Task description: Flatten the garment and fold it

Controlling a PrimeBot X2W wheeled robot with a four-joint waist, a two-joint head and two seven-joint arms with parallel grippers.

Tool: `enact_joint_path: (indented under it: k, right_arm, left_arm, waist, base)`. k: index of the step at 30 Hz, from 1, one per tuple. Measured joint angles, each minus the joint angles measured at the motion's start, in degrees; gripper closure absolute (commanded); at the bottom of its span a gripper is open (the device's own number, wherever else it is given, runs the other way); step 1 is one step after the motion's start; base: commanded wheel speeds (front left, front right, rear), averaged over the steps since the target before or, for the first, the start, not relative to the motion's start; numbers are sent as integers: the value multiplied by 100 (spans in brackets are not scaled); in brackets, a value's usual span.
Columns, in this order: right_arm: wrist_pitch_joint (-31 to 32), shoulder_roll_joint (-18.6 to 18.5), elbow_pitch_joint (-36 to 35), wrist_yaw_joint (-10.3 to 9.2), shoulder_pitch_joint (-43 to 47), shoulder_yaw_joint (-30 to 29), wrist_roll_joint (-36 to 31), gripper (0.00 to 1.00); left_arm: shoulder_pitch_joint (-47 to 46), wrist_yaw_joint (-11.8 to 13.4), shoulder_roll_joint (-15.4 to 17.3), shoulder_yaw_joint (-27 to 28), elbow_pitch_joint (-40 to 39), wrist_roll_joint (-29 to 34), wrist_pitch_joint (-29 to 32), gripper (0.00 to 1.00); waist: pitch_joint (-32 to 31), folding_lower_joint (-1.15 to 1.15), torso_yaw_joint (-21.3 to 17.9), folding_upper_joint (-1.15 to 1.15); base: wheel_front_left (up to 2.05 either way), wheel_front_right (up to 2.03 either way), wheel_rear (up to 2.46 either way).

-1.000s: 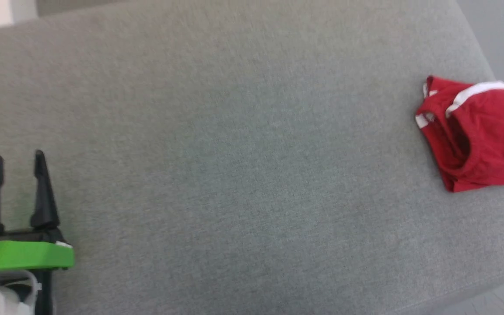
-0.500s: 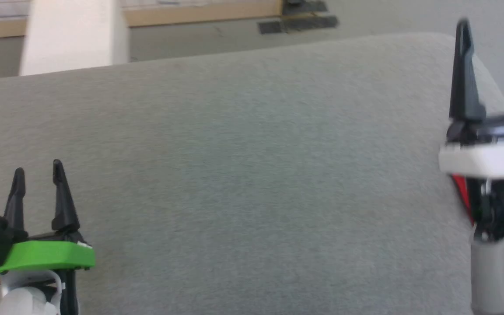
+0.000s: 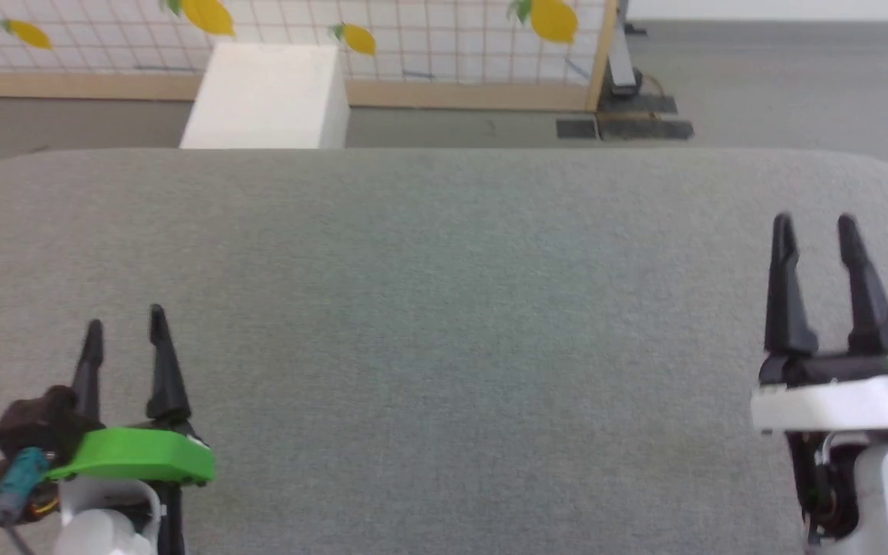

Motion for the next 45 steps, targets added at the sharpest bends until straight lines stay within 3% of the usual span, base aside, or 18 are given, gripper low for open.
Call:
enact_joint_path:
  k: [13,32,33,45]
  right_arm:
    - [-2,0,617,0,806,331,-503,0]
    - [-4,0,985,0,913,442,-516,0]
    - [-2,0,984,1,912,441,-515,100]
    - [59,0,970,1,912,438,-512,100]
  left_arm:
    - [7,25,-120,-559,654,434,-68,0]
    - [66,38,-156,-806,1059,677,-135,0]
    - [66,41,-157,-806,1060,676,-131,100]
    - [66,41,-179,-795,1003,697,-52,100]
  waist:
    - [-268,0,108,0]
    - [-336,0,100,0]
    - [-335,0,99,0]
    - [-340,0,86,0]
  base:
    - [0,0,0]
    - [0,0,0]
    - [0,0,0]
    - [0,0,0]
